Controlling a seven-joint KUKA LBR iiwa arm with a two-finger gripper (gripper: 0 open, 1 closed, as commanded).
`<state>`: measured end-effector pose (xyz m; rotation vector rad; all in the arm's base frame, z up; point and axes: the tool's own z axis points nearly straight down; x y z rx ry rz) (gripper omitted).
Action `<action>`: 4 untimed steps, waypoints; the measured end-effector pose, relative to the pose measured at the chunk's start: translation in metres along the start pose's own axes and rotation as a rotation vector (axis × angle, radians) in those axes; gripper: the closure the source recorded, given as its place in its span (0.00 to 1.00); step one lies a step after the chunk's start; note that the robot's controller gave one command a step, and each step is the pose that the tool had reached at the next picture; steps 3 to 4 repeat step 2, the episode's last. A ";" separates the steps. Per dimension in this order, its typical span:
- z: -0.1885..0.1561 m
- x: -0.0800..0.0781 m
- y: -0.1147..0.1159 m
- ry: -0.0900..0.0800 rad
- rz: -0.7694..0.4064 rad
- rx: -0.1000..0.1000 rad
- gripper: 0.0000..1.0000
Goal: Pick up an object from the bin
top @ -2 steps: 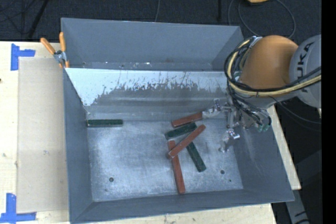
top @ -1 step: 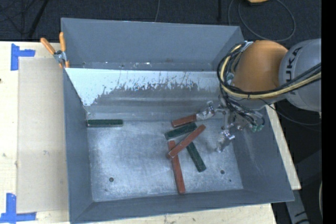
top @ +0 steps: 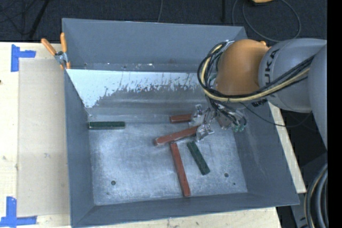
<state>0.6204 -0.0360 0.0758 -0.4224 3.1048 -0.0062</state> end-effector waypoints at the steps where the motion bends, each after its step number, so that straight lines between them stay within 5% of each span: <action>1: 0.000 0.000 0.000 0.000 0.000 0.000 1.00; 2: -0.151 0.011 0.015 0.003 -0.013 -0.004 1.00; 4: -0.151 0.011 0.015 0.003 -0.013 -0.004 1.00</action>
Offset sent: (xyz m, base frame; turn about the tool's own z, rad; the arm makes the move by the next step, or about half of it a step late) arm -0.0170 0.0125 0.1499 -0.0116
